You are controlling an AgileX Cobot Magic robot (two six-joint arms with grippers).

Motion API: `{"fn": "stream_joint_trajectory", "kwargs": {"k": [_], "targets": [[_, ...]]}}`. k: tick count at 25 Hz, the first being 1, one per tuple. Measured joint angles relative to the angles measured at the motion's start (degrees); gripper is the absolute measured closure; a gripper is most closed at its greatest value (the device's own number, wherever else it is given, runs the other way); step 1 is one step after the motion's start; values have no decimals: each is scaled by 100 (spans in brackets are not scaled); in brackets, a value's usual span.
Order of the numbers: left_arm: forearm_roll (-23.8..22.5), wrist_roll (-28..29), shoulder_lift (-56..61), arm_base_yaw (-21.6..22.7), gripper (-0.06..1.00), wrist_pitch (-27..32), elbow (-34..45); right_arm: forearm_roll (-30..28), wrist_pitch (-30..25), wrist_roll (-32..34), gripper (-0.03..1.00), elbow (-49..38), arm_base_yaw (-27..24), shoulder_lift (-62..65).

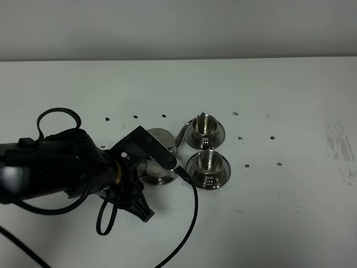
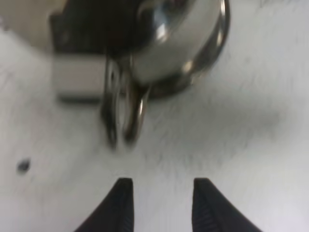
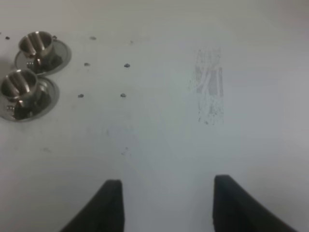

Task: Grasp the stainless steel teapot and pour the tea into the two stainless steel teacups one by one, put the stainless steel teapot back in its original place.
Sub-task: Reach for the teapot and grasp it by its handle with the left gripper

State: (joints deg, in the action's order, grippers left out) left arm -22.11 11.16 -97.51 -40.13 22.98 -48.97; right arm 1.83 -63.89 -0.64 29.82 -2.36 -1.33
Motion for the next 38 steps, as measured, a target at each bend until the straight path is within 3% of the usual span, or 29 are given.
{"fn": "stream_joint_trajectory", "kwargs": {"k": [8,14,22,27,33,38], "targets": [[276,-35,1558,-236,64,1934,-545,0,0,0,53,0,0,0],[402,-634,1434,100,64,2822,-1536,0,0,5,53,0,0,0],[1177,-1656,521,521,61,2937,-2154,0,0,5,53,0,0,0],[1432,-1897,228,718,58,2875,-2288,0,0,-1,53,0,0,0],[1919,-2528,-203,942,58,2556,-2288,0,0,-1,53,0,0,0],[2038,-2851,-504,951,58,2216,-2288,0,0,6,53,0,0,0]]}}
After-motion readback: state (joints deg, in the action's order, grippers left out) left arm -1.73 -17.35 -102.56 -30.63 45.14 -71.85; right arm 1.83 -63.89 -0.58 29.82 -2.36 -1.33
